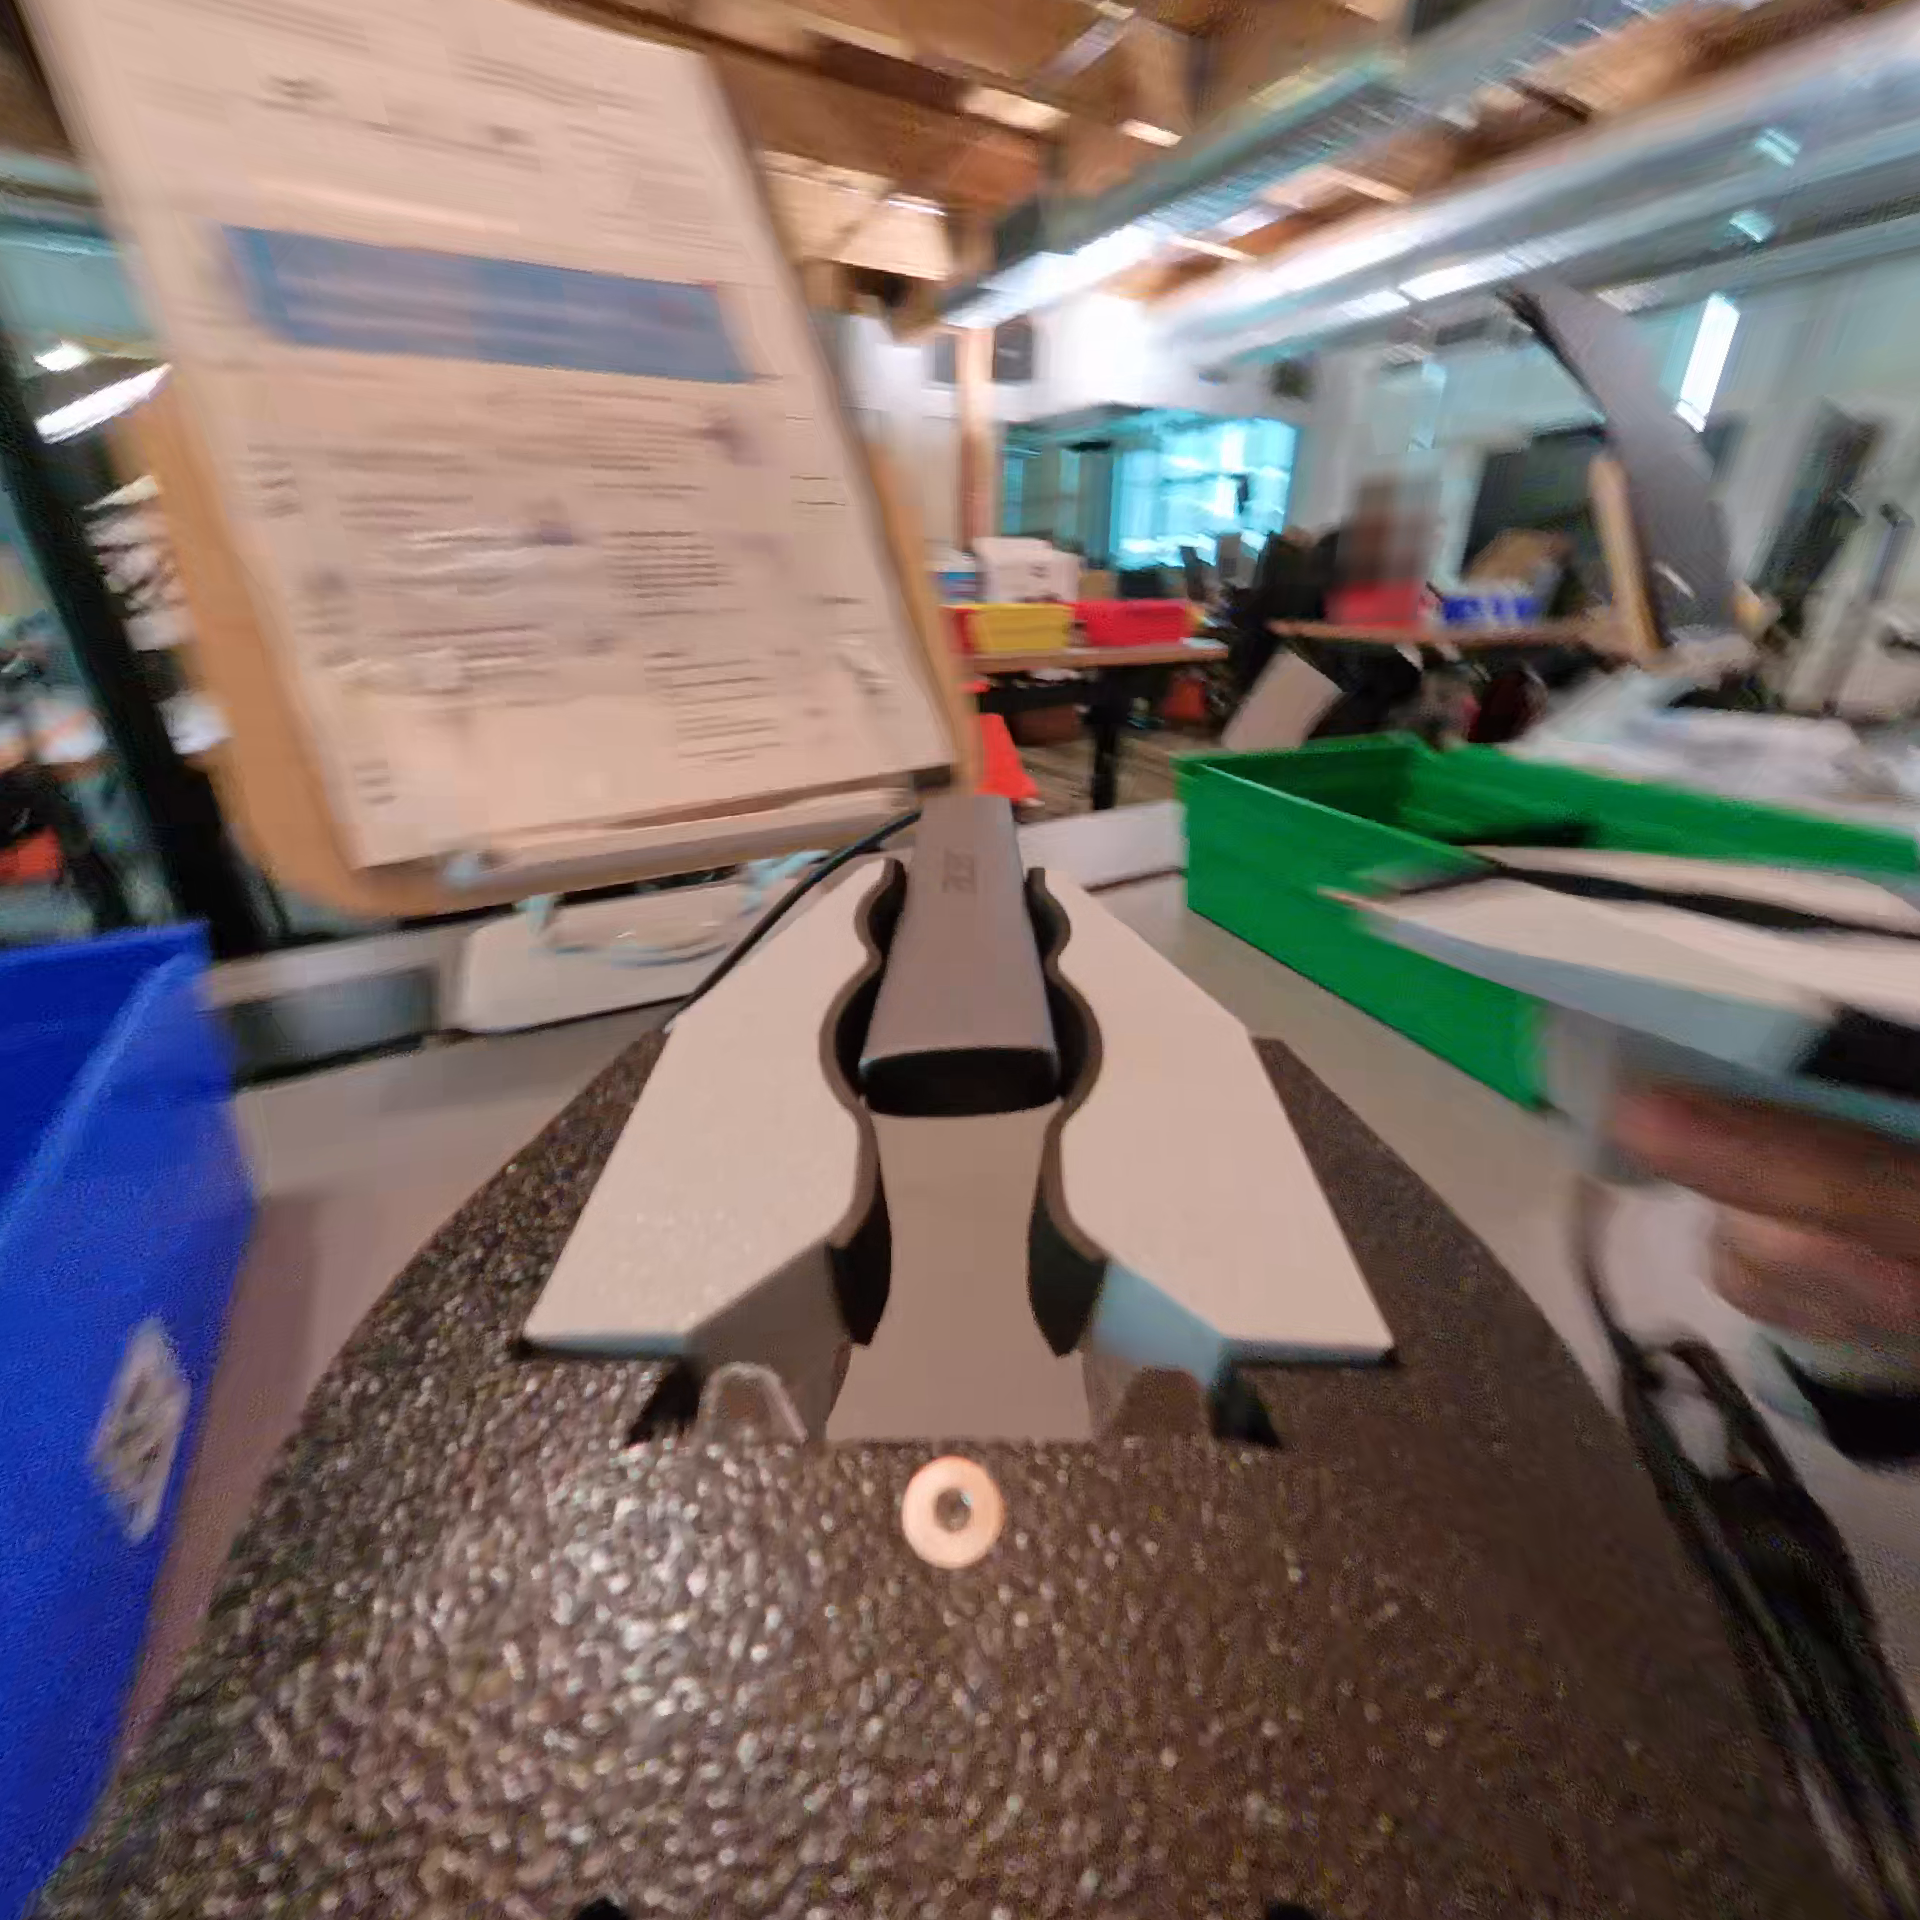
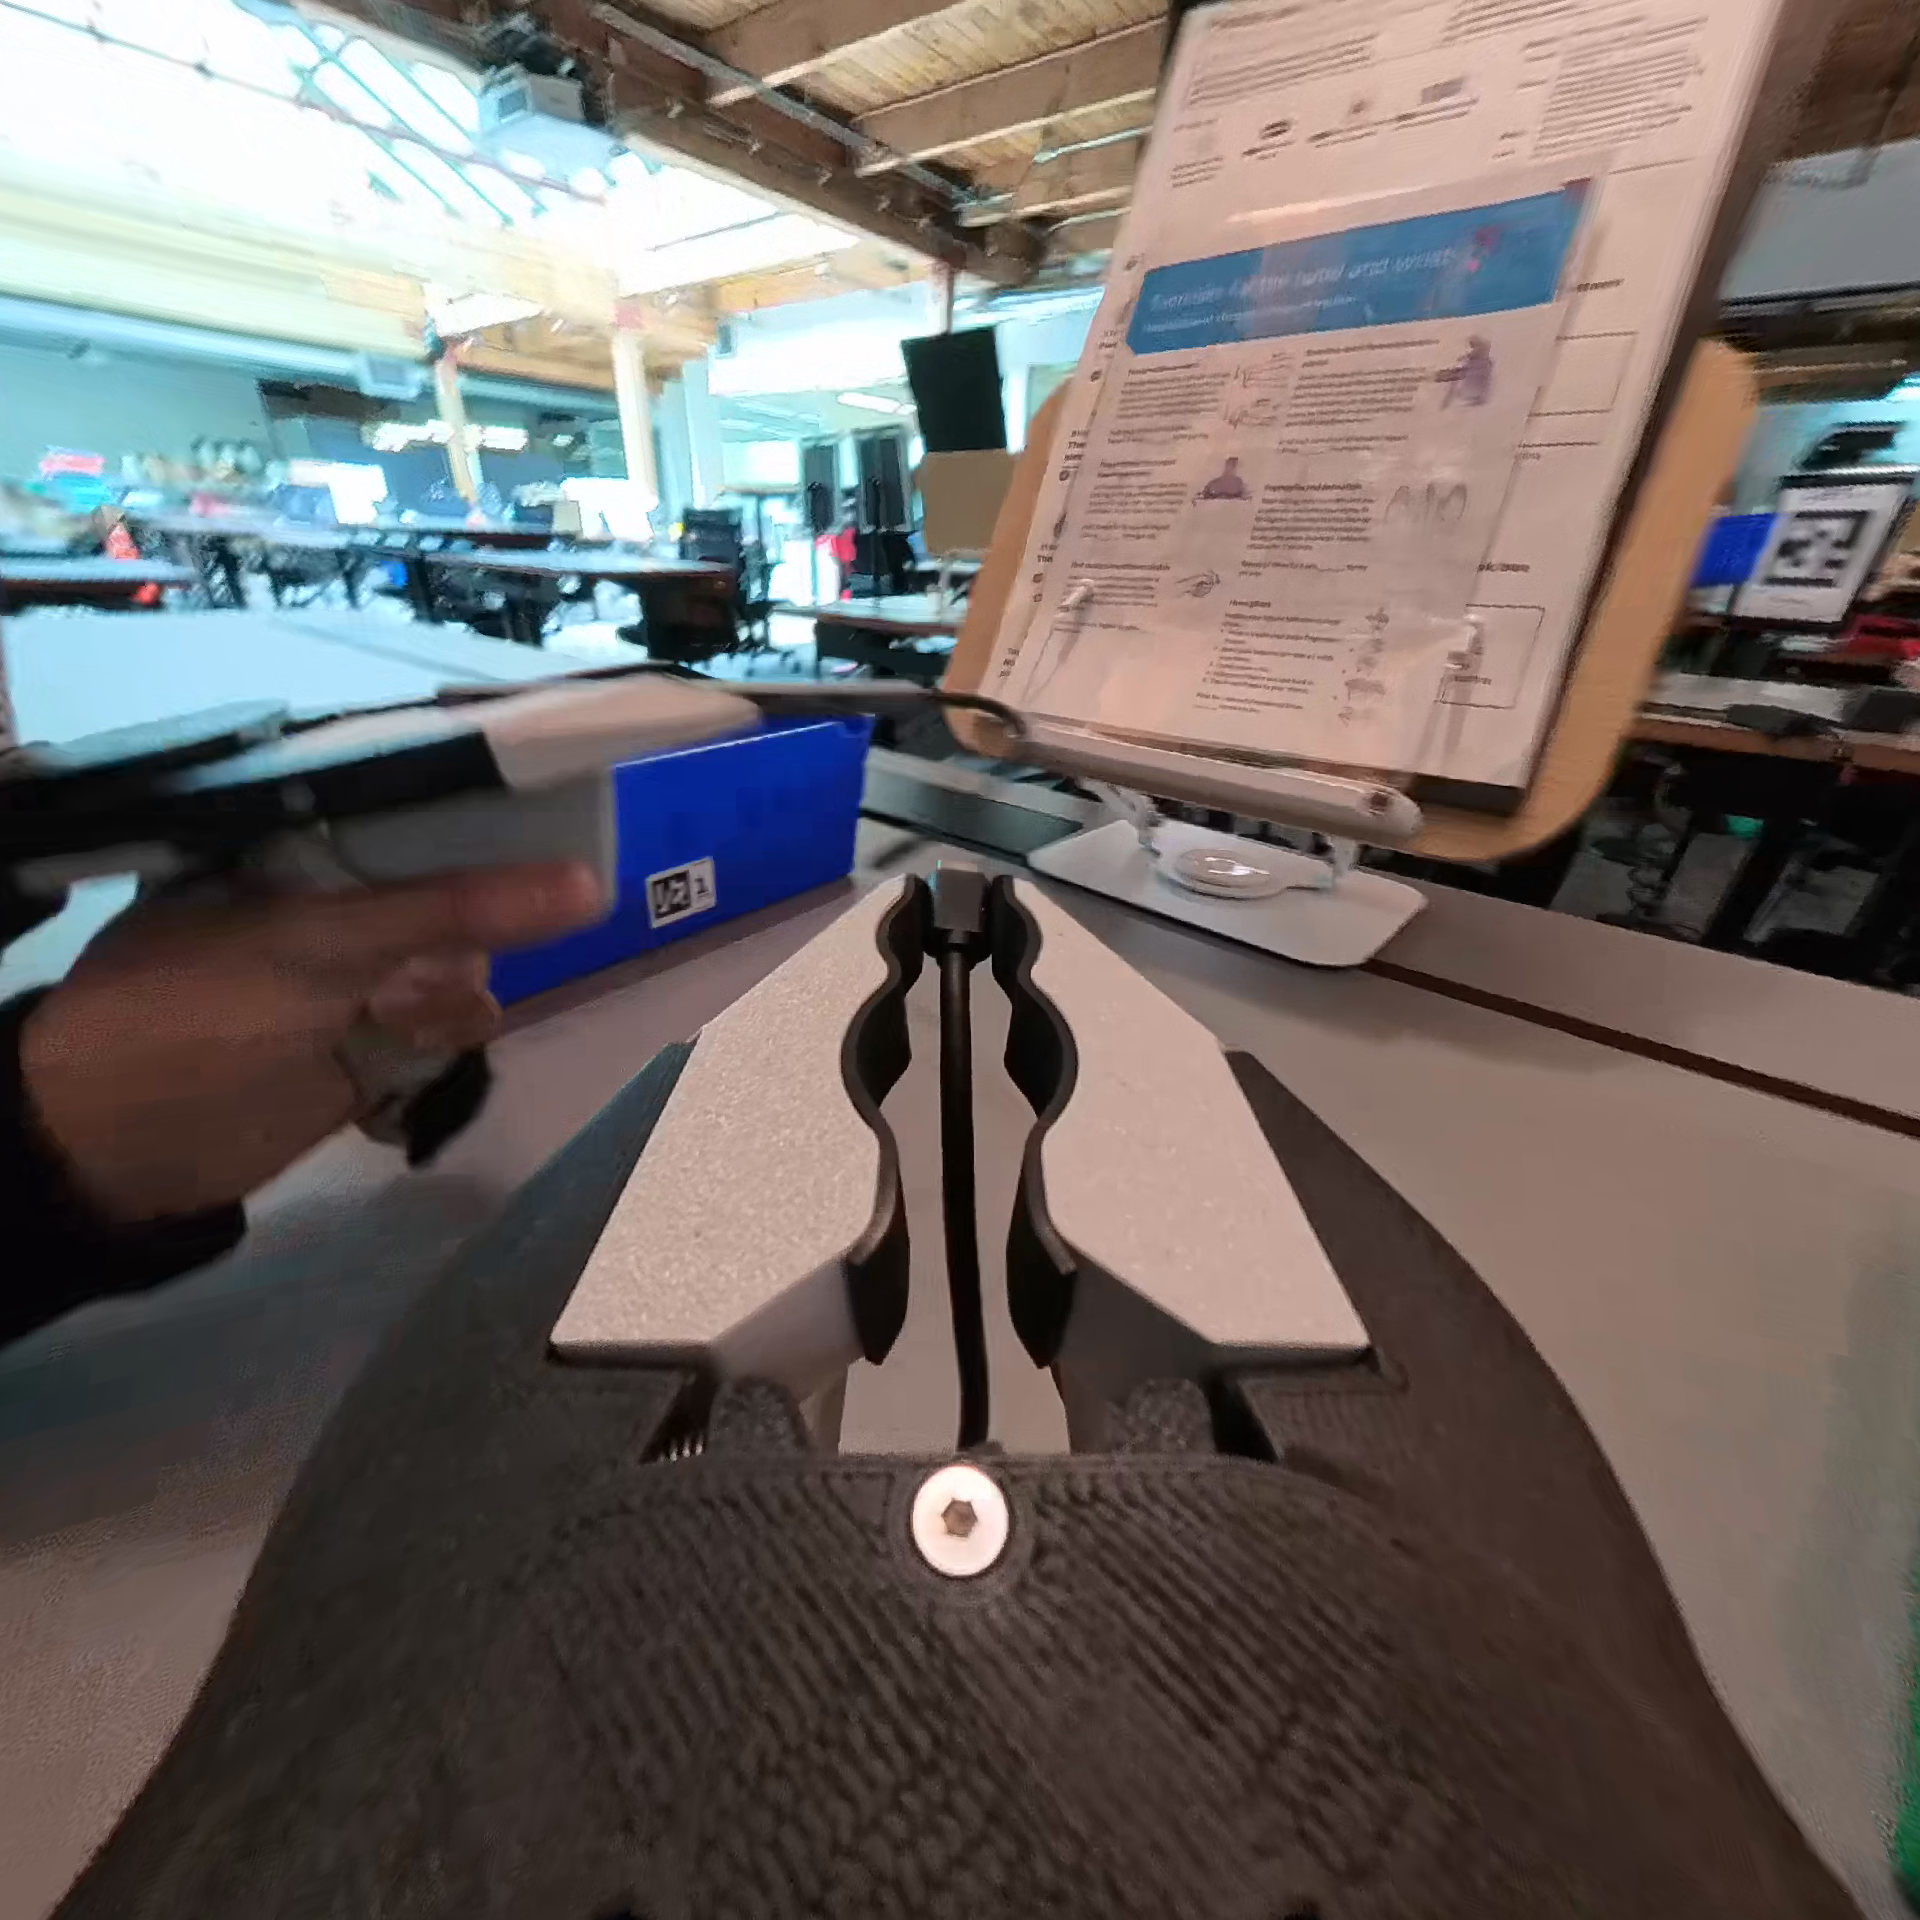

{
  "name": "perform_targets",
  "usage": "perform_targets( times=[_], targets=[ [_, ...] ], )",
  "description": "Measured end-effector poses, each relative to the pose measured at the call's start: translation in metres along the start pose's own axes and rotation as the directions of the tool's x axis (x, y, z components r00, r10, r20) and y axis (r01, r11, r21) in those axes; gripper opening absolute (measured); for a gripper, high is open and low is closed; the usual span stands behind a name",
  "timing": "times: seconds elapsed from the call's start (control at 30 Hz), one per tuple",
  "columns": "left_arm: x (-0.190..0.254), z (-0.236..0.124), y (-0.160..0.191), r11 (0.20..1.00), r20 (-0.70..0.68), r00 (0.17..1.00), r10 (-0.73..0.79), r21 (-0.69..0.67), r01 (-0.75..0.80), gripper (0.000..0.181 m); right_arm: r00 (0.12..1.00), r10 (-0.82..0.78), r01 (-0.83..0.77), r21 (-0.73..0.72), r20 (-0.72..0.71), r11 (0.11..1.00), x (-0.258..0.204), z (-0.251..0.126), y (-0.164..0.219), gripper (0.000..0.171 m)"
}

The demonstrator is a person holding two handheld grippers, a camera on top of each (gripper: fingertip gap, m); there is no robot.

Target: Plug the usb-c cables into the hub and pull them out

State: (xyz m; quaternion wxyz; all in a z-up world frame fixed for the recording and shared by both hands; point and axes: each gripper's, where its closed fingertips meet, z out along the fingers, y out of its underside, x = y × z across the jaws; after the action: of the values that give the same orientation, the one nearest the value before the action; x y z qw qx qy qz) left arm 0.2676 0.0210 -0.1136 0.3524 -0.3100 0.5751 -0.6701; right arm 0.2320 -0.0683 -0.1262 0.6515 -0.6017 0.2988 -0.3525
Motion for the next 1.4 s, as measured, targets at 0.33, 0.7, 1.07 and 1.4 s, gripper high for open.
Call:
perform_targets(
  times=[0.33,0.7,1.07,1.4],
  targets=[
    [0.042,0.001,0.011,0.983,-0.208,0.961,0.183,0.016,-0.183,0.022,0.949,-0.257,0.267,0.031,-0.184,0.963,0.040,-0.042,-0.037,0.011],
    [0.048,0.003,0.014,0.992,-0.242,0.962,0.123,-0.002,-0.127,0.022,0.685,-0.584,0.483,-0.328,-0.435,0.812,0.218,-0.097,-0.143,0.009],
    [0.042,0.006,0.022,0.997,-0.250,0.966,0.061,-0.037,-0.073,0.022,0.798,-0.600,0.475,-0.559,-0.052,0.680,0.227,-0.068,-0.009,0.007],
    [0.048,0.006,0.025,0.996,-0.273,0.960,0.058,-0.047,-0.074,0.022,0.801,-0.581,0.451,-0.784,0.145,0.426,0.223,-0.082,0.081,0.022]
  ],
)
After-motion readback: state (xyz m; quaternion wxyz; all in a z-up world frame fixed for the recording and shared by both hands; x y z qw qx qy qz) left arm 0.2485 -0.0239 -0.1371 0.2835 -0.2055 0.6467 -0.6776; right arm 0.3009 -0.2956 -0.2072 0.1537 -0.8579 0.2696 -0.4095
